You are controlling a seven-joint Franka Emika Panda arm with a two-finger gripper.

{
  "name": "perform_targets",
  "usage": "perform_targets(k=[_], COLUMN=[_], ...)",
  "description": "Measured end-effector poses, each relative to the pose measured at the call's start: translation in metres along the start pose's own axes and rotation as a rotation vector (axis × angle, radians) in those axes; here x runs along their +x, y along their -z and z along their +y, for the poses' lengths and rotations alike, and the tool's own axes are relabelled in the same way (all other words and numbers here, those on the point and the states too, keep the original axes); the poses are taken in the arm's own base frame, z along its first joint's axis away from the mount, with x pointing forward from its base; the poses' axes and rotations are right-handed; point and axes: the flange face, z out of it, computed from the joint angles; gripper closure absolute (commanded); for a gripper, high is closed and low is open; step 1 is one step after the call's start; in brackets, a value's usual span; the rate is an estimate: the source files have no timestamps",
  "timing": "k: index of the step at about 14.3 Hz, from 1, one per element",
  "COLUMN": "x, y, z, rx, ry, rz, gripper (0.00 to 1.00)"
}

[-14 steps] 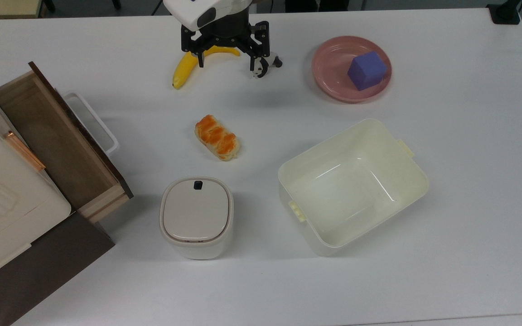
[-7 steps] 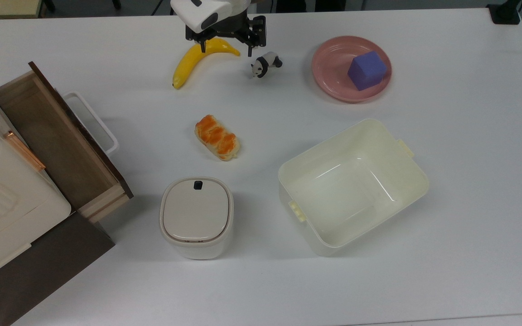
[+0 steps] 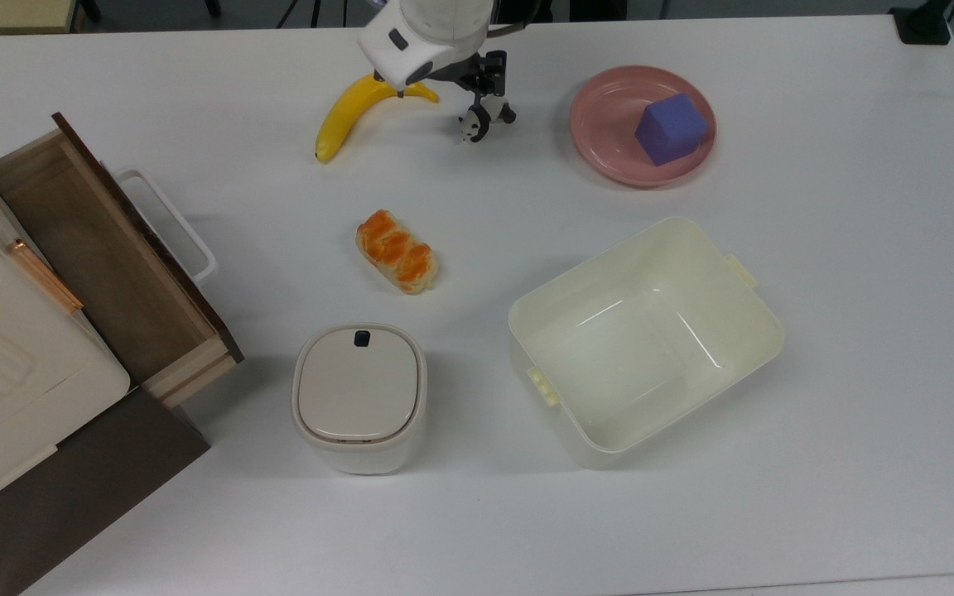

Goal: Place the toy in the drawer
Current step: 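Lower the open gripper over the black-and-white panda toy, then close the gripper on the panda toy and lift it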

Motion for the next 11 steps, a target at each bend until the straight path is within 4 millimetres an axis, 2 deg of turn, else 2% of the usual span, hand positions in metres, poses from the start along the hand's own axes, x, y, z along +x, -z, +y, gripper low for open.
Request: perform_targets(k=[2,4,9,11], x=[-0.006,-0.005,0.007,0.010], y=[-0.023,-0.030,-0.051,-0.060], z=[-0.005,-0.009,-0.019,-0.029], rx=[0.037,0.082,0.115,0.110], ry=[-0.010,-0.039,-0.201,-0.253], rz=[-0.049,-0.055,-0.072,-0.073], gripper=[0.00,0.10,0.10,0.20])
